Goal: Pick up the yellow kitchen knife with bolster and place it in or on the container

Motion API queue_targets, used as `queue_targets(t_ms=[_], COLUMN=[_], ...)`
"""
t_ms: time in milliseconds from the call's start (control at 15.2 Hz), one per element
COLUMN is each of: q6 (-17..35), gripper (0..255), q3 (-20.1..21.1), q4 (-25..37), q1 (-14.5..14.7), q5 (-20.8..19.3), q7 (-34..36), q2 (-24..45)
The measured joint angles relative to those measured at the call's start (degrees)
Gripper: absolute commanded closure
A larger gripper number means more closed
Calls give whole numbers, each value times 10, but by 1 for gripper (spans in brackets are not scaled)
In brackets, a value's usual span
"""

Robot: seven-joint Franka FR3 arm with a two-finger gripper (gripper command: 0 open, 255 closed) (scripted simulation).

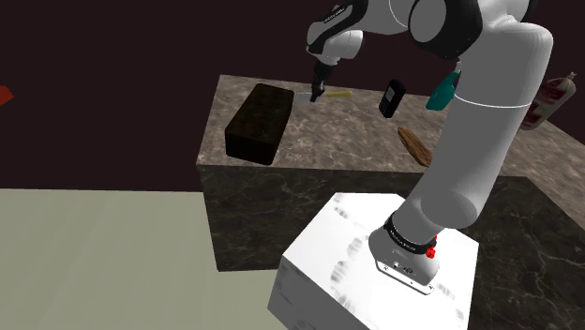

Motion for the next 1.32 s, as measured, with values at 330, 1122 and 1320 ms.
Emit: queue_targets(t_ms=[330, 1122, 1320], q6=[-30, -110, -129], gripper=[255, 255, 255], q3=[-6, -16, -17], q4=[14, 63, 77], q1=[5, 13, 14], q5=[-18, -52, -58], q7=[14, 42, 47], q2=[-20, -59, -66])
